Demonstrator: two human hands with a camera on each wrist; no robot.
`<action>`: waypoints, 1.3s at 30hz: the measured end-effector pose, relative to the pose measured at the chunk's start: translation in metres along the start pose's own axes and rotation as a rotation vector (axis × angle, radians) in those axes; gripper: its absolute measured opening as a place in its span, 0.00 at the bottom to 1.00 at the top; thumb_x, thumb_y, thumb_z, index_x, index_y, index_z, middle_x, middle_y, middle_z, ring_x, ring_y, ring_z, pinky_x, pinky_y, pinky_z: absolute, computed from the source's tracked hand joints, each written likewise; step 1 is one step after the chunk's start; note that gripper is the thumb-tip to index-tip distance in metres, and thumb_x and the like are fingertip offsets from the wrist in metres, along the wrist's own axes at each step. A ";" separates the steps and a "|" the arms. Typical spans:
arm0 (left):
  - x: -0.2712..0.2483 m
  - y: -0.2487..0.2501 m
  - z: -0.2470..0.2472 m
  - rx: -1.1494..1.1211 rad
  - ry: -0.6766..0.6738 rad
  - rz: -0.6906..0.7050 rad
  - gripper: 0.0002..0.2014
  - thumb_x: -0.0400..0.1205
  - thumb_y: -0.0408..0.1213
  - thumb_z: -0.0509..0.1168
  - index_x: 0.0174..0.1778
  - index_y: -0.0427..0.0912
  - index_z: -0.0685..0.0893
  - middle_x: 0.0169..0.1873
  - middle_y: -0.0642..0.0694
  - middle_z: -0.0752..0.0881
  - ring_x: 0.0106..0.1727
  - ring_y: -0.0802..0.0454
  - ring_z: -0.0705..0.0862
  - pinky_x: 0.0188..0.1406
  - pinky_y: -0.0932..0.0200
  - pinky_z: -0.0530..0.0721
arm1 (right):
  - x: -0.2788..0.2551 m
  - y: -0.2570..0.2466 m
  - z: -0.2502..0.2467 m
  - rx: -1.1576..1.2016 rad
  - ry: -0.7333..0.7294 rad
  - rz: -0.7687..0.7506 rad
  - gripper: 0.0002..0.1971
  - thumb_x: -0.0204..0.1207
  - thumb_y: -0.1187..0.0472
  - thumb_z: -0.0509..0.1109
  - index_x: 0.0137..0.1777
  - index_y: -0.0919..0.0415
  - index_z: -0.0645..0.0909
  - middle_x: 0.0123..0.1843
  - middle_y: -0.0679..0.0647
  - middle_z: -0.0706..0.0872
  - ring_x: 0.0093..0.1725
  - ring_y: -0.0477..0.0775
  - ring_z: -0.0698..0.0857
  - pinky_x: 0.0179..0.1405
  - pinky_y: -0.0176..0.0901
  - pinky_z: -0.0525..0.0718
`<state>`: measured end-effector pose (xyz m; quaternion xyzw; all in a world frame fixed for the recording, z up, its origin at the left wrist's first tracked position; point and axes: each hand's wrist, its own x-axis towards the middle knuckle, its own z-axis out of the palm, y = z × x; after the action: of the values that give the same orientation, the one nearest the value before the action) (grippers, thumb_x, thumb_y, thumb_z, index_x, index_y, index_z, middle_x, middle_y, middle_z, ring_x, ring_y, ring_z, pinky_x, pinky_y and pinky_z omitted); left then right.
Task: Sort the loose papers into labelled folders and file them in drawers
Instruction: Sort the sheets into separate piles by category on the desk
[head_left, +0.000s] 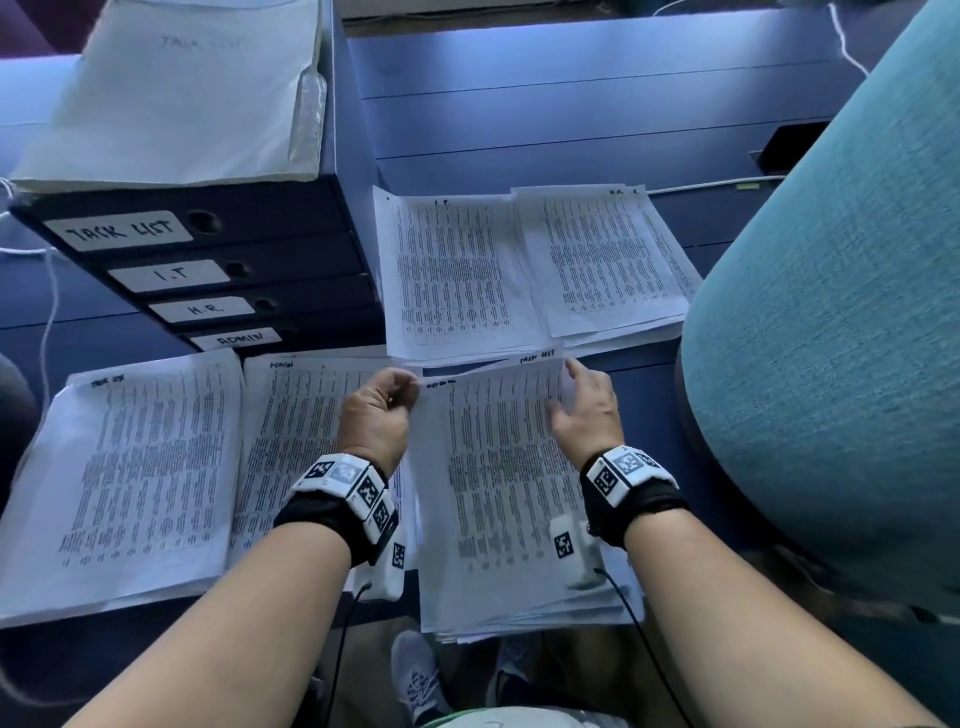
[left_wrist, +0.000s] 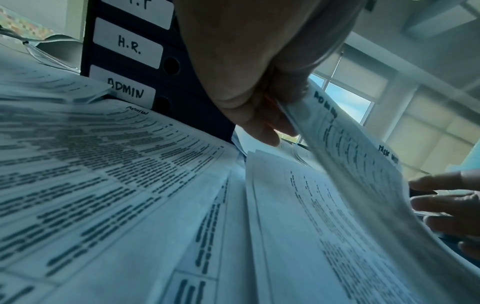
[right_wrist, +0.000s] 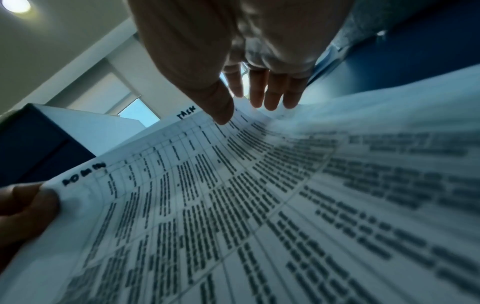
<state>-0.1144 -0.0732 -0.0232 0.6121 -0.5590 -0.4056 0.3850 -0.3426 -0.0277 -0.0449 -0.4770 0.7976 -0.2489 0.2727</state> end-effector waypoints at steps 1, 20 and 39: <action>-0.001 -0.002 0.000 -0.016 -0.009 -0.010 0.05 0.80 0.24 0.68 0.43 0.37 0.87 0.36 0.50 0.86 0.33 0.71 0.82 0.37 0.79 0.79 | -0.001 0.001 0.000 0.024 0.002 0.037 0.33 0.78 0.63 0.69 0.81 0.56 0.62 0.74 0.59 0.68 0.74 0.59 0.68 0.77 0.49 0.64; -0.002 -0.035 -0.014 0.014 -0.113 -0.357 0.12 0.81 0.27 0.66 0.46 0.53 0.82 0.45 0.44 0.90 0.48 0.42 0.89 0.55 0.36 0.87 | 0.001 0.027 -0.009 0.347 0.127 0.129 0.05 0.81 0.62 0.68 0.42 0.55 0.80 0.37 0.48 0.86 0.37 0.51 0.84 0.35 0.39 0.81; -0.004 -0.013 -0.013 -0.315 -0.166 -0.424 0.12 0.86 0.37 0.62 0.63 0.55 0.76 0.51 0.40 0.88 0.48 0.40 0.88 0.52 0.34 0.87 | 0.006 0.012 -0.017 0.527 0.180 0.105 0.03 0.80 0.62 0.69 0.48 0.60 0.83 0.41 0.52 0.86 0.40 0.49 0.82 0.38 0.38 0.84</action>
<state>-0.0980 -0.0678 -0.0303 0.6129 -0.3780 -0.6078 0.3347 -0.3635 -0.0256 -0.0417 -0.3239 0.7499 -0.4746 0.3278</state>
